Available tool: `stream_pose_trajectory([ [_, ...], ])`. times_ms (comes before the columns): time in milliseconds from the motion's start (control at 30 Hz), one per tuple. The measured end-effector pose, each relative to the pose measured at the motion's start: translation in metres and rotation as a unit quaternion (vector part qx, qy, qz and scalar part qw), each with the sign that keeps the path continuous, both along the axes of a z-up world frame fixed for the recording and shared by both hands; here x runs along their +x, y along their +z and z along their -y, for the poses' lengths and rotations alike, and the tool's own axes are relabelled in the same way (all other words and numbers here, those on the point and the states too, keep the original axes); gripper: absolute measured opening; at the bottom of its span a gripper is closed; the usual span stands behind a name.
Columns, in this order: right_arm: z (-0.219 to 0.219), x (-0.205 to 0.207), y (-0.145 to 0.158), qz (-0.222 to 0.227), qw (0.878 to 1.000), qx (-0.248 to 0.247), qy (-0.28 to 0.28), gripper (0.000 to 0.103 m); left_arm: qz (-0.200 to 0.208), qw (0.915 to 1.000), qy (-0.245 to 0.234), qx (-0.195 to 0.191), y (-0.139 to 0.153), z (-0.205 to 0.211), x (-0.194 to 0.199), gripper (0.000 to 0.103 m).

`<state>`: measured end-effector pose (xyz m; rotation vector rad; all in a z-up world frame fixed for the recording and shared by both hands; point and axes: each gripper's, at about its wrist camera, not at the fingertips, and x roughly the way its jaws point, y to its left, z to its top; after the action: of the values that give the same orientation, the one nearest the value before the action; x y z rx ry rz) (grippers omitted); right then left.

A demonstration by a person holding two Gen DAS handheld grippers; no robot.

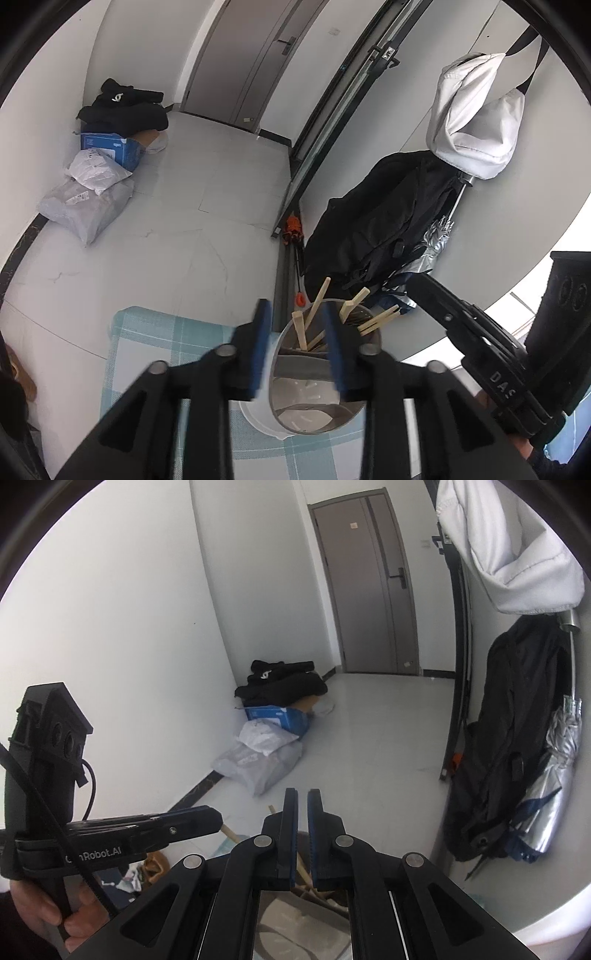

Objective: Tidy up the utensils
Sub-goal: 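Withdraw both open tools up from the holder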

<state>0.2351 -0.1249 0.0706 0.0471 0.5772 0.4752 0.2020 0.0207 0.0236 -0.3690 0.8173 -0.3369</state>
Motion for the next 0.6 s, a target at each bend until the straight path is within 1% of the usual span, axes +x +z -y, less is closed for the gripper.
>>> stream_pose_trajectory([
  [33, 0.004, -0.004, 0.002, 0.003, 1.000, 0.000, -0.005, 0.014, 0.002, 1.0000, 0.009, -0.001, 0.001, -0.001, -0.005, 0.061],
  [67, 0.008, -0.008, 0.004, 0.004, 1.000, 0.001, -0.011, 0.025, 0.010, 0.9997, 0.020, -0.006, 0.004, -0.003, -0.010, 0.074],
  [133, 0.015, -0.014, 0.006, -0.001, 1.000, 0.005, -0.017, 0.033, 0.025, 0.9994, 0.023, -0.010, 0.012, -0.005, -0.020, 0.075],
  [233, 0.024, -0.024, 0.010, -0.001, 1.000, 0.000, -0.025, 0.033, 0.027, 0.9989, 0.036, 0.012, 0.019, -0.002, -0.032, 0.075],
  [333, 0.035, -0.040, 0.016, 0.002, 0.999, 0.006, -0.040, 0.034, 0.024, 0.9985, 0.047, 0.013, 0.023, -0.006, -0.044, 0.075],
  [367, 0.038, -0.046, 0.018, 0.000, 0.999, 0.011, -0.046, 0.037, 0.020, 0.9985, 0.047, 0.018, 0.024, -0.007, -0.048, 0.075],
  [433, 0.041, -0.059, 0.021, -0.002, 0.999, 0.017, -0.048, 0.039, 0.019, 0.9982, 0.045, 0.035, 0.025, -0.006, -0.056, 0.076],
  [533, 0.038, -0.081, 0.024, 0.010, 0.999, 0.007, -0.043, 0.044, 0.032, 0.9966, 0.052, 0.055, 0.029, -0.005, -0.072, 0.076],
  [600, 0.037, -0.096, 0.026, 0.018, 0.999, 0.006, -0.042, 0.052, 0.038, 0.9951, 0.062, 0.067, 0.032, -0.003, -0.086, 0.082],
])
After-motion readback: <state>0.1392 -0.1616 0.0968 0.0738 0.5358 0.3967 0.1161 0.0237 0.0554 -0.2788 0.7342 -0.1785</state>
